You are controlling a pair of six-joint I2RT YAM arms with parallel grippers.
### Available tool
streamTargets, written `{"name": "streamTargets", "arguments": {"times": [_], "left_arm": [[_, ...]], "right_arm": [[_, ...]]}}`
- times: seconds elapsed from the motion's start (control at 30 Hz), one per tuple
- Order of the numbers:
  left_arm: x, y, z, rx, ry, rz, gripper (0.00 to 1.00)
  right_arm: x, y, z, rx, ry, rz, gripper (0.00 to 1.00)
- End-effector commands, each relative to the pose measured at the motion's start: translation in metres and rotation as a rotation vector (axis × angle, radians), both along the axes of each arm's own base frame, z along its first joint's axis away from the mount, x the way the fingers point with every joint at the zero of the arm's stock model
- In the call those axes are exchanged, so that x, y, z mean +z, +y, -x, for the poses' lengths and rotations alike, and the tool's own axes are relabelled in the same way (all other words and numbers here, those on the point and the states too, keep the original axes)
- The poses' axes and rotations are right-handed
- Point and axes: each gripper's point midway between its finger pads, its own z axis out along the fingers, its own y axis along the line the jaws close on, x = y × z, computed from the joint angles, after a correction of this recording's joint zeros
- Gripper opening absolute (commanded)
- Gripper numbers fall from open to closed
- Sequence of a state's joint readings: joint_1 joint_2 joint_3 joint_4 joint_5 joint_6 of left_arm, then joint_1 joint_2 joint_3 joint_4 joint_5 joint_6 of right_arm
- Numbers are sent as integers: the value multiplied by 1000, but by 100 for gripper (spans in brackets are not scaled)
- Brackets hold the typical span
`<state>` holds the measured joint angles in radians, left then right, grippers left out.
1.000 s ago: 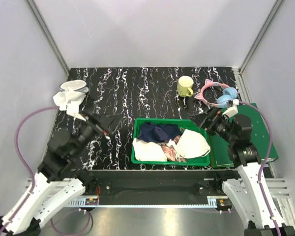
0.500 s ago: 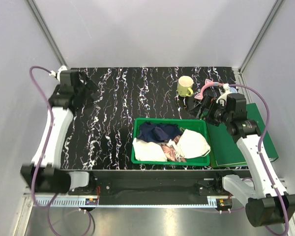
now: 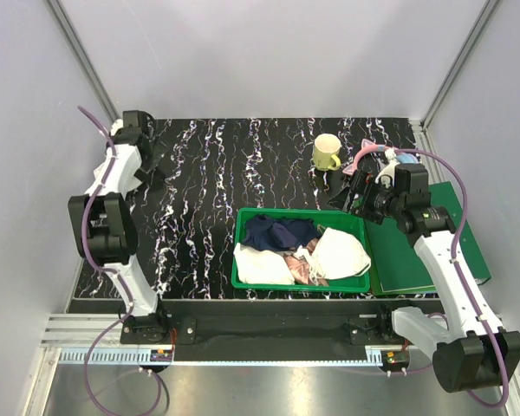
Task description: Place the bra in the laundry bag and zip it closed
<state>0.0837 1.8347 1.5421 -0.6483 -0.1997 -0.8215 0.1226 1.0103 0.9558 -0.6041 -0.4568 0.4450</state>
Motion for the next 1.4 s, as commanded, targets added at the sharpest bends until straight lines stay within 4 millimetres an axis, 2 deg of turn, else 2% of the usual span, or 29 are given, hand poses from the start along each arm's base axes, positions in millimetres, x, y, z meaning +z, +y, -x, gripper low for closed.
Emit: {"name": "streamTargets", "arguments": {"times": [0.0,0.1,0.13,0.23,0.4,0.47,0.5,0.57,0.6,0.67,0.73,0.8,0.83,0.87,0.9,0.93,0.97,1.0,1.03,1.07,1.1,1.13,1.17,1.2,1.23,1.27,1.3,1.33,1.37], "left_arm": [[13,43,-48,125,-115,-23,93],[5,62,-59,181,-125,22,96],[-9,66,-62,185,-101,37,96],[-19,77,-71,205,-98,72,99],[-48,98,-78,266,-74,124,94],[-68,97,-81,245,-45,174,81],[-70,98,-83,241,-48,193,54],[-68,95,-82,223,-52,218,34],[-68,91,-80,208,-46,218,16],[-63,88,-75,183,-43,213,0],[-50,77,-64,142,-48,219,0],[-34,65,-41,131,-48,213,0],[-32,59,-32,120,-44,210,0],[-28,53,-23,100,-43,203,0],[-37,40,-3,78,-2,204,0],[-15,34,8,59,-46,192,0],[-34,22,34,47,1,208,0],[-32,13,44,24,-7,216,0],[-16,6,53,-7,-53,208,0],[-17,-4,63,-39,-50,235,0],[-34,-13,84,-53,-4,259,0],[-33,-21,93,-82,-13,269,0],[-34,-33,109,-115,-15,301,0],[-33,-39,116,-141,-21,298,0],[-34,-42,124,-167,-14,295,0],[-29,-44,134,-183,-29,290,1],[-28,-45,138,-194,-36,284,5],[-35,-47,148,-208,-18,280,9],[-29,-48,153,-217,-39,268,15]], "right_arm": [[12,7,0,48,-53,-4,100],[13,8,0,52,-58,-4,100],[13,9,0,58,-58,-3,100],[14,12,0,71,-61,-11,100],[12,16,-5,82,-46,-13,100],[11,20,-6,100,-37,-17,100],[10,22,-7,103,-34,-16,100],[7,28,-8,119,-26,-6,100],[5,29,-9,120,-22,2,100],[3,37,-12,125,-26,20,100],[7,48,-18,134,-43,26,100],[2,70,-18,183,-31,33,100],[10,79,-25,191,-64,36,100],[1,90,-30,212,-42,46,100],[2,109,-27,261,-51,47,100],[16,121,-35,282,-91,41,100],[1,136,-42,315,-66,70,100],[0,155,-41,360,-72,79,100],[18,172,-49,387,-121,69,100],[-3,188,-57,427,-92,98,100],[-3,201,-61,457,-102,101,100],[15,227,-61,509,-152,84,100],[-5,242,-68,550,-136,107,100],[-5,256,-68,584,-146,104,100],[13,277,-68,620,-195,79,100],[-8,291,-71,655,-169,90,100],[7,306,-71,699,-205,55,100],[-12,319,-71,733,-186,67,100],[-15,327,-71,751,-190,65,100]]}}
